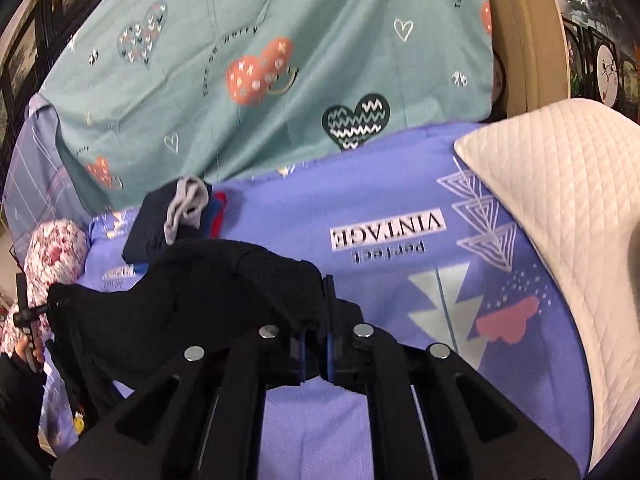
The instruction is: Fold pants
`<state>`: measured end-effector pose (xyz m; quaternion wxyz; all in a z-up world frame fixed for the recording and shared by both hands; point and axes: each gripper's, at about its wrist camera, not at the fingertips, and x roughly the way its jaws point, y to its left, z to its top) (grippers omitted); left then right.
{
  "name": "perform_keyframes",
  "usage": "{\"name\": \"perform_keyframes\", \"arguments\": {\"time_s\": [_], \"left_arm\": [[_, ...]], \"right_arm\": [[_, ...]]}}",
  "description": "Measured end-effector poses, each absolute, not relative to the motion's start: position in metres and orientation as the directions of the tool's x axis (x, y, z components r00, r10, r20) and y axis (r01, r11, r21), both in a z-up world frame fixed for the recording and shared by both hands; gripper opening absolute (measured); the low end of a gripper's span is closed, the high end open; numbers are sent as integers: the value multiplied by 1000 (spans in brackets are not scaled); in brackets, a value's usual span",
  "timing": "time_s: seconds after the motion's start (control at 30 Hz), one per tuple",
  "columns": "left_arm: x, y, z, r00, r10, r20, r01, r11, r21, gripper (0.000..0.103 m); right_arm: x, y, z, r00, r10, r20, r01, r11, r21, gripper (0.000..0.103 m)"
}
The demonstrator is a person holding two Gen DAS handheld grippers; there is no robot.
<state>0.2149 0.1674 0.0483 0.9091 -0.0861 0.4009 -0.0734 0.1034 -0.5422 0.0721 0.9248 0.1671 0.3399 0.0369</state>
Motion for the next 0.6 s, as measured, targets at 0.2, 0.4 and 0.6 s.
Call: {"name": "perform_keyframes", "arguments": {"time_s": [0.2, 0.4, 0.6], "left_arm": [[252, 165, 41, 605, -153, -782, 20, 984, -177, 22], [316, 152, -19, 443, -6, -896, -63, 997, -38, 69], [289, 198, 18, 516, 2, -857, -156, 983, -92, 79]], "right_arm": [[170, -577, 45, 621, 153, -769, 250, 891, 379, 8], [243, -600, -37, 354, -49, -934, 472, 871, 134, 50], [219, -624, -18, 390, -274, -879, 622, 782, 32, 75]]}}
